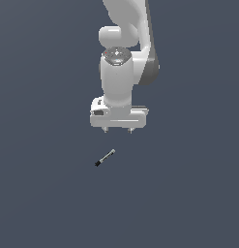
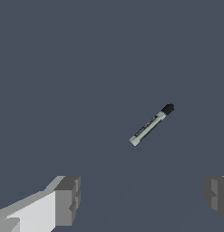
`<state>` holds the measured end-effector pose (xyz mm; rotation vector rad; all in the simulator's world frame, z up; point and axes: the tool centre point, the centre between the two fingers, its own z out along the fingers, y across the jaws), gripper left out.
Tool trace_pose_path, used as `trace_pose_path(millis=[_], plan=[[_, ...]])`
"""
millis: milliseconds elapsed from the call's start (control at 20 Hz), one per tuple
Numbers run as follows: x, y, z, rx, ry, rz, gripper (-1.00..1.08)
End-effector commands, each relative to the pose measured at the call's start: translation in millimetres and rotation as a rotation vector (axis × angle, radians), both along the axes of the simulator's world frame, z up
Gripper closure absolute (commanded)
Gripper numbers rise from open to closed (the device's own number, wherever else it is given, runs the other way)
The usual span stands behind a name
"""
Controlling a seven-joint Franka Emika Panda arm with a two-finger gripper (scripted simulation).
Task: Pick up the object and move it to a goal position.
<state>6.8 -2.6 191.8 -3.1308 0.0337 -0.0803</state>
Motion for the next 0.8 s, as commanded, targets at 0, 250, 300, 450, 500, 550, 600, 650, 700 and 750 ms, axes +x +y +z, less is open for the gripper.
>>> trace_pose_path(millis=[0,250,300,450,500,550,600,650,700,750], plan=[[0.0,0.0,0.0,0.0,0.0,0.0,-0.92],[-1.3,8.7,3.9,0.013,0.001,0.006,-0.92],[-1.9,12.3,5.6,0.018,0.001,0.009,-0.92],[-3.2,19.3,8.9,0.028,0.002,0.016,-0.92],[-3.4,20.2,9.4,0.029,0.002,0.017,-0.92],[-3.5,20.3,9.5,0.029,0.002,0.017,-0.92],[-3.3,19.7,9.1,0.028,0.002,0.016,-0.92],[-3.1,19.0,8.6,0.028,0.002,0.014,-0.92],[-2.8,18.6,8.0,0.028,0.002,0.01,-0.92],[-2.3,18.2,7.1,0.028,0.003,0.004,-0.92]])
